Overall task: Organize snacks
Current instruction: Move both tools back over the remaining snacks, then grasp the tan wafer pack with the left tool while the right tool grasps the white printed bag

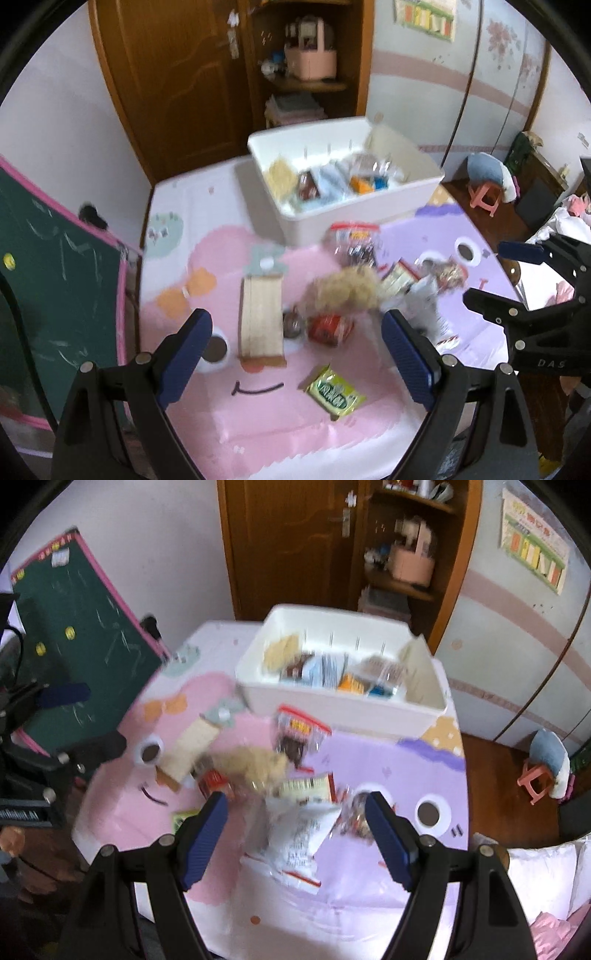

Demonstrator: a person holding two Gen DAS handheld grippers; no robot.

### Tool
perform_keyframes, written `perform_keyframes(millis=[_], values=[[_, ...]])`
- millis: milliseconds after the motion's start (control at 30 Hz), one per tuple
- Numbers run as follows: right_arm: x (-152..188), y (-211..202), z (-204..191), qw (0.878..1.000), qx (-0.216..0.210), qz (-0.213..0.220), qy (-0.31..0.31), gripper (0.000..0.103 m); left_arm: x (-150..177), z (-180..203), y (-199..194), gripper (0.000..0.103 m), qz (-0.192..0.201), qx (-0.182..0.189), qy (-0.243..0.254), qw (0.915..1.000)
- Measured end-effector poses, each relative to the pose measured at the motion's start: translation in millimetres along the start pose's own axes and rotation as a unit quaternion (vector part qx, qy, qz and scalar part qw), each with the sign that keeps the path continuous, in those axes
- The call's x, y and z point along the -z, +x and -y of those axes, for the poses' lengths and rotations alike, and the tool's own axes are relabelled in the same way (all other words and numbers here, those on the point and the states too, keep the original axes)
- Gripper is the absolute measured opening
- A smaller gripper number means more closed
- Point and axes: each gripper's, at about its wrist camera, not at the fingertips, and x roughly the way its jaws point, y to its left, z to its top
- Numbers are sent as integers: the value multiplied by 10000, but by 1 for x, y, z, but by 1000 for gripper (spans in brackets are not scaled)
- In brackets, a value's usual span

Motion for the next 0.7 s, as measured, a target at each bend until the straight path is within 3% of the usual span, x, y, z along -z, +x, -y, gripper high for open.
perform_keyframes(millis=[233,433,700], values=[[27,62,4,9977,6,-639,212,77,25,-33,71,92,-645,-75,-328,9973],[40,102,7,9932,-227,-1057,439,77,38,-61,126,92,-1136,-77,-693,9911],[49,122,4,9910,-384,-1180,505,77,28,-82,169,92,-1308,112,-1241,9835]])
